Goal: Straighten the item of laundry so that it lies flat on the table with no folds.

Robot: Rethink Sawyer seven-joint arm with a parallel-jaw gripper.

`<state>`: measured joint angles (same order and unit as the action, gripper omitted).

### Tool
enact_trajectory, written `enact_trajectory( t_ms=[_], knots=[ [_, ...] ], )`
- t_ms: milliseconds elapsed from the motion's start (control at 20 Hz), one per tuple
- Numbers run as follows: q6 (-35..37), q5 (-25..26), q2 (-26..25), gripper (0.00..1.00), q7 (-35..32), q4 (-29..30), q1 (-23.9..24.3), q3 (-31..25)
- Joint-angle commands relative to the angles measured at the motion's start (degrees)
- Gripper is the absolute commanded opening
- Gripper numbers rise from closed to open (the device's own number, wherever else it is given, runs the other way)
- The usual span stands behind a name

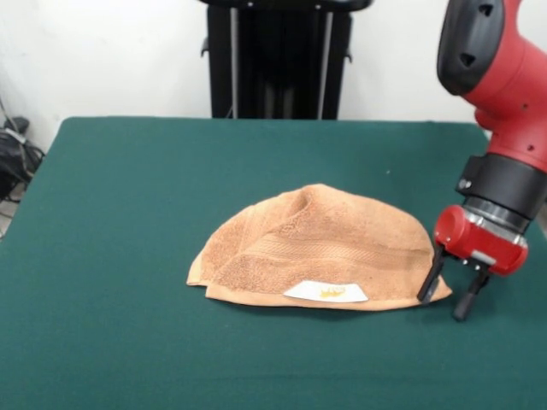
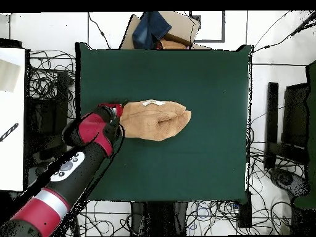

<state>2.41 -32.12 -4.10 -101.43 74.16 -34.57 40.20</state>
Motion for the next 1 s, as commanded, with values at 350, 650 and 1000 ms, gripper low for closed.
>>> enact_trajectory(
  t_ms=[350, 650, 1000],
  knots=[
    [14.7, 3.5, -4.4, 1.00, -7.2, 3.4, 0.7, -9.6],
    [-1.9, 4.6, -3.3, 1.00, -9.8, 6.5, 1.7, -12.9],
    [-6.7, 4.6, -2.7, 1.00, -12.1, 7.6, 2.7, -14.2]
  ],
)
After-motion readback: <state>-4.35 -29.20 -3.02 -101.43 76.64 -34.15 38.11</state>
